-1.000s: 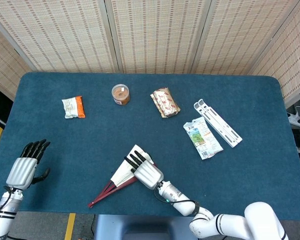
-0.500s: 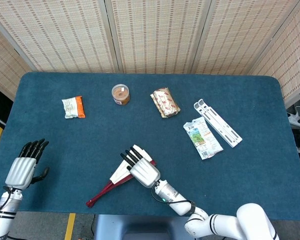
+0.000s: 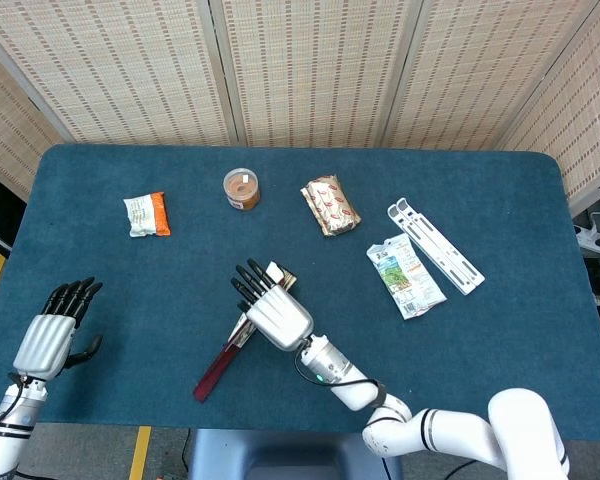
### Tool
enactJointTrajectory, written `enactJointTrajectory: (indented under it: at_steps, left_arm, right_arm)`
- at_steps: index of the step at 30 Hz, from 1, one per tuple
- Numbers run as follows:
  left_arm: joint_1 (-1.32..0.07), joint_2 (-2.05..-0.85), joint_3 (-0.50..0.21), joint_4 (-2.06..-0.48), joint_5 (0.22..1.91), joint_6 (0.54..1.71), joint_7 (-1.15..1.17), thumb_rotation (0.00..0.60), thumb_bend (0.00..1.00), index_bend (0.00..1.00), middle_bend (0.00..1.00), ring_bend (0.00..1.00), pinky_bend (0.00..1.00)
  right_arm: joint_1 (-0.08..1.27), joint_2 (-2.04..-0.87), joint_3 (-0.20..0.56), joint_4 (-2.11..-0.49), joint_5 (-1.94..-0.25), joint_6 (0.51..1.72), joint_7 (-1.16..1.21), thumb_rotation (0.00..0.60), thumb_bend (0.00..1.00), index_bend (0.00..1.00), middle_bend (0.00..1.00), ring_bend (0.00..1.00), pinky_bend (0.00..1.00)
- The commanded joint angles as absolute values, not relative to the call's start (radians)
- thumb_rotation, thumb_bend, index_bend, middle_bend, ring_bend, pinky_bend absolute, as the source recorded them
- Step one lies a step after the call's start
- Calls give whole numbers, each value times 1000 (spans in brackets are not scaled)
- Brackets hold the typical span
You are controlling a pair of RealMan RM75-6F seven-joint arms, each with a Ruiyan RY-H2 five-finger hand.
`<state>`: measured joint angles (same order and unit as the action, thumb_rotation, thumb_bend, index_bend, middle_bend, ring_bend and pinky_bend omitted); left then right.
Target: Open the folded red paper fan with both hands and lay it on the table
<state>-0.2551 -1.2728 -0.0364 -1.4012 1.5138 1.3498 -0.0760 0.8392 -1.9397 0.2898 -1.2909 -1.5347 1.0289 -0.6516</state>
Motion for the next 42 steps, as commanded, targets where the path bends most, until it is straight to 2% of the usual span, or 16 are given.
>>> enactJointTrajectory:
  at_steps: [1,3,5,7,11,19,25,34,42]
  left_arm:
    - [-261,-1270,-26,-1402,1542,1354,-122,600,382,0,0,0,84]
    - [-265,-1268,-20,-1399,1561,1356,-163,600,382,0,0,0,95]
    - [-298,-1270,-12,-1393,1596,1325,-291,600,383,0,0,0,100]
    - [-326,-1270,-13,-1365,1610,1301,-393,600,383,0,0,0,105]
    - [-362,-1305,-27,-1278,1610,1280,-539,600,381,0,16,0,121]
    - [-413,-1368,-22,-1161,1603,1215,-664,600,381,0,52,0,125]
    - [-442,-1402,-37,-1146,1606,1226,-777,600,379,0,52,0,125]
    - [-470,-1503,-118,-1077,1541,1274,-834,600,369,0,58,0,129]
    - [-472,-1566,-157,-1093,1499,1313,-850,600,358,37,113,14,141]
  right_arm:
    - [877,-1896,355,-1362,-1486,997,-695,600,706,760,169,0,14]
    - [894,-1875,384,-1399,-1453,971,-721,600,706,765,171,0,15]
    - [939,-1832,476,-1501,-1330,896,-772,600,706,768,172,0,15]
    - [960,-1807,514,-1560,-1237,870,-823,600,706,771,175,0,15]
    - [982,-1782,556,-1633,-1126,917,-860,600,706,773,176,0,15]
    - [1011,-1731,617,-1688,-1038,993,-783,600,706,773,177,0,21]
    - [1048,-1712,629,-1691,-981,1020,-747,600,706,773,177,0,24]
    - [1081,-1705,614,-1687,-942,1085,-692,600,706,773,177,0,29]
    - [1110,-1730,599,-1652,-942,1158,-652,600,706,774,181,0,38]
